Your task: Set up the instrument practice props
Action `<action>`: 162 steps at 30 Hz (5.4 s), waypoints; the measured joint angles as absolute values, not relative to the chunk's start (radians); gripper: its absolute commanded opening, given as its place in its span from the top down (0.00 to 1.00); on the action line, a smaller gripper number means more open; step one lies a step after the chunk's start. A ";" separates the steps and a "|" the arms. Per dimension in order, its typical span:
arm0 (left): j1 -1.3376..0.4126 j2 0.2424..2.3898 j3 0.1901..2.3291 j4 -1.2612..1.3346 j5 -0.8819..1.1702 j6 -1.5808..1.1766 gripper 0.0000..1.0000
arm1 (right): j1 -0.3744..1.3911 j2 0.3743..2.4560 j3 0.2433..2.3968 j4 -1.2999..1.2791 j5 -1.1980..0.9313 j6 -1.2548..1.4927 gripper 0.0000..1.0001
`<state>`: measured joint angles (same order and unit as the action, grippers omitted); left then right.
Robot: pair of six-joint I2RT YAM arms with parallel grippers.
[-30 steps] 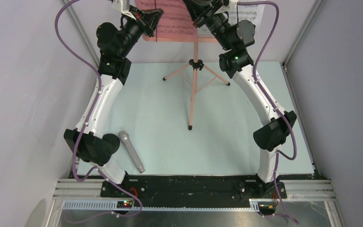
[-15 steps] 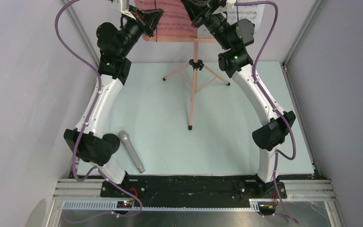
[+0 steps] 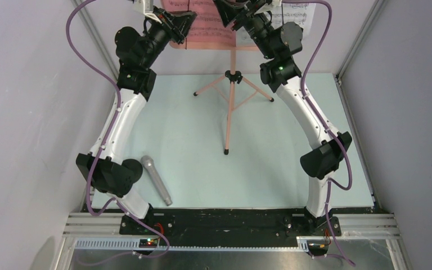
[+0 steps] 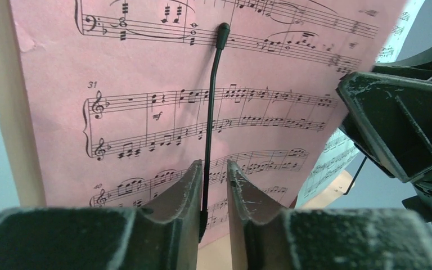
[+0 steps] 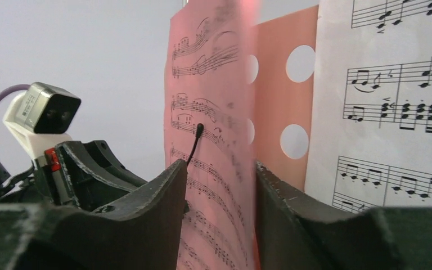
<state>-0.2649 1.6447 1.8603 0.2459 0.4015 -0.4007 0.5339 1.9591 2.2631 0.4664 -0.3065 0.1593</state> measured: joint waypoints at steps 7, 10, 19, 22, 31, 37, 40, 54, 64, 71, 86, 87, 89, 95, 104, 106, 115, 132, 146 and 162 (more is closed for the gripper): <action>-0.265 1.645 1.845 0.252 0.408 -0.412 0.58 | 0.534 1.941 2.249 0.462 -0.296 0.213 0.37; -0.265 1.643 1.834 0.252 0.415 -0.418 0.47 | 0.535 1.923 2.243 0.463 -0.297 0.238 0.35; -0.266 1.564 1.727 0.242 0.429 -0.419 0.07 | 0.540 1.802 2.174 0.438 -0.253 0.282 0.21; -0.266 1.487 1.653 0.237 0.423 -0.419 0.01 | 0.542 1.726 2.102 0.425 -0.204 0.289 0.13; -0.266 1.174 1.406 0.186 0.344 -0.418 0.00 | 0.540 1.532 1.966 0.251 -0.117 0.329 0.01; -0.266 0.944 1.290 -0.026 0.260 -0.399 0.00 | 0.611 1.414 1.818 0.091 -0.119 0.295 0.01; -0.266 0.812 1.220 -0.166 0.202 -0.391 0.00 | 0.699 1.402 1.773 0.001 -0.120 0.273 0.03; -0.267 0.649 1.250 -0.795 -0.369 -0.270 0.00 | 1.007 1.786 1.573 -0.187 -0.072 0.335 0.08; -0.262 0.635 1.238 -0.935 -0.636 -0.210 0.00 | 1.181 2.187 1.819 -0.399 -0.026 0.348 0.08; -0.148 0.684 1.206 -0.968 -0.641 -0.228 0.00 | 1.243 2.285 1.950 -0.403 -0.020 0.347 0.09; 0.123 0.762 1.091 -0.904 -0.414 -0.367 0.00 | 1.303 2.477 2.122 -0.531 0.204 0.303 0.34; 0.136 0.774 1.090 -0.900 -0.403 -0.380 0.00 | 1.305 2.477 2.122 -0.534 0.212 0.299 0.41; 0.155 0.800 1.090 -0.891 -0.383 -0.402 0.00 | 1.309 2.477 2.119 -0.538 0.228 0.295 0.53; 0.182 0.797 1.090 -0.878 -0.360 -0.437 0.04 | 1.298 2.443 2.045 -0.489 0.246 0.289 0.79; 0.201 0.760 1.074 -0.878 -0.291 -0.439 0.00 | 1.235 2.309 1.818 -0.416 0.210 0.299 0.81; 0.204 0.764 1.074 -0.879 -0.283 -0.438 0.00 | 1.220 2.292 1.794 -0.414 0.204 0.299 0.80; 0.226 0.809 1.063 -0.873 -0.289 -0.431 0.31 | 1.178 2.251 1.731 -0.391 0.144 0.300 0.79; 0.236 0.817 1.066 -0.849 -0.170 -0.358 0.44 | 1.159 2.120 1.629 -0.400 0.100 0.340 0.81; -0.033 0.812 1.077 -0.863 -0.028 -0.385 0.45 | 1.125 1.827 1.401 -0.425 0.128 0.397 0.82; -0.415 0.878 1.097 -0.824 -0.178 -0.581 0.42 | 1.064 1.364 1.152 -0.450 0.309 0.461 0.83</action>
<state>-0.4152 0.8780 1.0969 -0.8242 -0.1776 -0.5812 1.0637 1.3636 1.1519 -0.4500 0.3088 0.4614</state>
